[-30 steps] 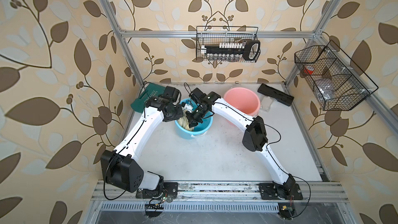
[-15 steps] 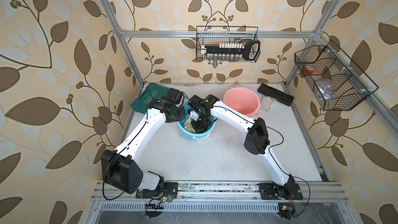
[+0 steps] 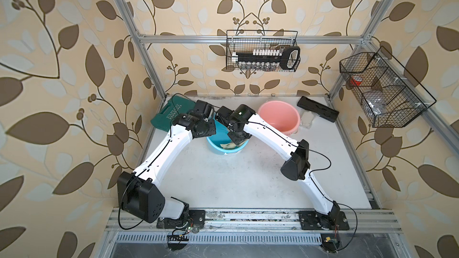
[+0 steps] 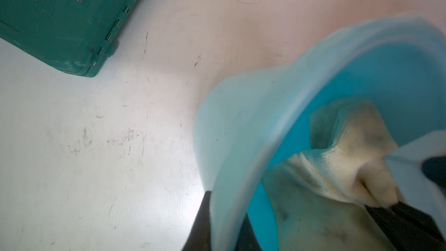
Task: Wipe the inside of the bucket with a cloth
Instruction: Wipe the dirt from the inside of the bucket.
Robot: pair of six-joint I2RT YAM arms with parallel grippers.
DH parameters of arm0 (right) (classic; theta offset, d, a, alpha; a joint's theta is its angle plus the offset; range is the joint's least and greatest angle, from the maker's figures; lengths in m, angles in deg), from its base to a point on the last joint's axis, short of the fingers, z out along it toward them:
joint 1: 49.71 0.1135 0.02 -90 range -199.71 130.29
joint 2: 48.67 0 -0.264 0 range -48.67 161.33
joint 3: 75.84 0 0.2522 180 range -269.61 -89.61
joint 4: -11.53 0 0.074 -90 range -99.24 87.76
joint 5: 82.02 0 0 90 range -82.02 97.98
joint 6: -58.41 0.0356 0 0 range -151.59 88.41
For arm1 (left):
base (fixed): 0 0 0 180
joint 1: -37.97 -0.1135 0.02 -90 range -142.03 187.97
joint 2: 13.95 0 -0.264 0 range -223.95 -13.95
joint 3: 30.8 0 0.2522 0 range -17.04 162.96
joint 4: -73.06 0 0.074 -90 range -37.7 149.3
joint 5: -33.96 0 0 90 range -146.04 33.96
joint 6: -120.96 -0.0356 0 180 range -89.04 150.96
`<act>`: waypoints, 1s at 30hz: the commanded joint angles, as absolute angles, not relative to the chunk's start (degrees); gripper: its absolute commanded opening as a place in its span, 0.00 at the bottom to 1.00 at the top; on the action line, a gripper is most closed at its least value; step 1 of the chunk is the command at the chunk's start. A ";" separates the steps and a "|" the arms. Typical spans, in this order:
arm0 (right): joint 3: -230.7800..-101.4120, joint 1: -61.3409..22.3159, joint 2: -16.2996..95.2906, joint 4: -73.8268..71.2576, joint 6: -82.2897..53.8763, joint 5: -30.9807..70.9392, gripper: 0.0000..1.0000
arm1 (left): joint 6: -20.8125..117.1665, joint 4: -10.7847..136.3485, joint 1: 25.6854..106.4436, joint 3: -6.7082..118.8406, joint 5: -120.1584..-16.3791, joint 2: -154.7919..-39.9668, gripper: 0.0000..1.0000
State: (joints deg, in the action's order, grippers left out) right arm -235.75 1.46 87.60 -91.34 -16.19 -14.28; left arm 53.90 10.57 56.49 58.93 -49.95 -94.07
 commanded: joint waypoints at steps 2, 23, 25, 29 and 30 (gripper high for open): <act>-234.37 0.17 88.92 -98.29 -15.55 -22.16 0.00 | 53.99 13.91 56.33 59.95 -46.20 -93.28 0.00; -219.44 0.54 79.39 -70.01 -2.78 41.72 0.00 | 53.92 14.35 56.41 59.61 -43.36 -92.62 0.00; -218.74 0.16 78.10 -66.77 -0.29 43.80 0.00 | 53.90 14.13 56.42 59.70 -42.87 -92.42 0.00; -223.64 0.05 79.61 -76.97 -3.84 38.15 0.00 | 53.79 13.62 56.42 60.13 -42.47 -92.76 0.00; -222.87 0.02 79.32 -78.65 -5.02 36.26 0.00 | 53.98 13.45 56.40 60.45 -42.42 -93.00 0.00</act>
State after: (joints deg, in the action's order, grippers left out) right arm -222.11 -0.90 80.30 -71.73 -4.17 34.20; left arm 52.30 7.66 57.36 58.84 -47.05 -94.20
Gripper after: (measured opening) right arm 0.050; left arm 0.117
